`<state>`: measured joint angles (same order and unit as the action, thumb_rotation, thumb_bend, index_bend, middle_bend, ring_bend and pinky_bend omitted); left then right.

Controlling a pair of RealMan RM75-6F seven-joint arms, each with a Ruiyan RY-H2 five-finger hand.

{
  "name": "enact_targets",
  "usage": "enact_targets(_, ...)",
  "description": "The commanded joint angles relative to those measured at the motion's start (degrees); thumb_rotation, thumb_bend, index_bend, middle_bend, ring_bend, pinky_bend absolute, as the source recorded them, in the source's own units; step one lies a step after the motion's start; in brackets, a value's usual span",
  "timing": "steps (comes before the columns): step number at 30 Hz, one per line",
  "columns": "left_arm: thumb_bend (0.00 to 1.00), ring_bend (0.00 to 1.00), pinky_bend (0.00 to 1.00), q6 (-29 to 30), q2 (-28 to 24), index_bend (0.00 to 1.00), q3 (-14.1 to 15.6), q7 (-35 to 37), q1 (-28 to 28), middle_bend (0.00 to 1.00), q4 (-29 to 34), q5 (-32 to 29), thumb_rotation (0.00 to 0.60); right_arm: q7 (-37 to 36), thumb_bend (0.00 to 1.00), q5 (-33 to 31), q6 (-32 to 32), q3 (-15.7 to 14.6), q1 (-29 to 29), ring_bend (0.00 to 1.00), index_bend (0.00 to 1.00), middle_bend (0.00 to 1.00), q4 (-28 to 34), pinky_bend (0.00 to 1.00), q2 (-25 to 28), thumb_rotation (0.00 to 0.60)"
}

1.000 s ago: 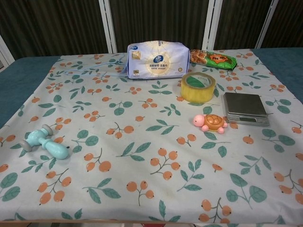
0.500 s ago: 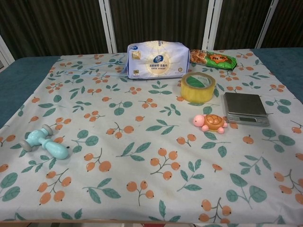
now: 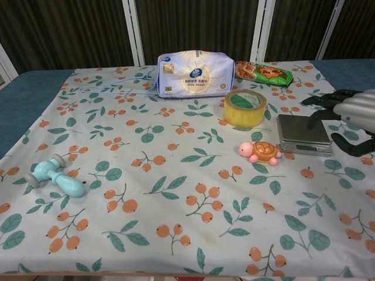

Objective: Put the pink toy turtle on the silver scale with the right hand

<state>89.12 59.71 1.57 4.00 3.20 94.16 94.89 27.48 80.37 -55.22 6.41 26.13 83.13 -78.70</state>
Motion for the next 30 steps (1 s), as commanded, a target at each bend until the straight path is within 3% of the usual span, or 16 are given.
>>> enact_targets(1, 0.47, 0.00, 0.10, 0.13, -0.01, 0.00, -0.02, -0.05, -0.05, 0.00, 0.06, -0.01, 0.600, 1.64, 0.78, -1.80, 1.42, 0.47, 1.45, 0.00, 0.40, 0.00, -2.03, 0.00, -2.10, 0.600)
enact_targets(6, 0.47, 0.00, 0.10, 0.62, -0.09, 0.00, -0.05, 0.15, -0.26, 0.00, 0.11, 0.00, 0.600, 3.75, 0.78, -3.83, 2.25, 0.46, 2.94, 0.00, 0.40, 0.00, -4.61, 0.00, -4.46, 0.600)
enact_targets(30, 0.47, 0.00, 0.10, 1.30, -0.10, 0.00, -0.06, 0.82, -0.51, 0.00, -0.26, 0.17, 0.600, 7.19, 0.78, -8.46, 2.69, -1.49, 6.08, 0.00, 0.41, 0.00, -5.39, 0.00, -7.45, 0.600)
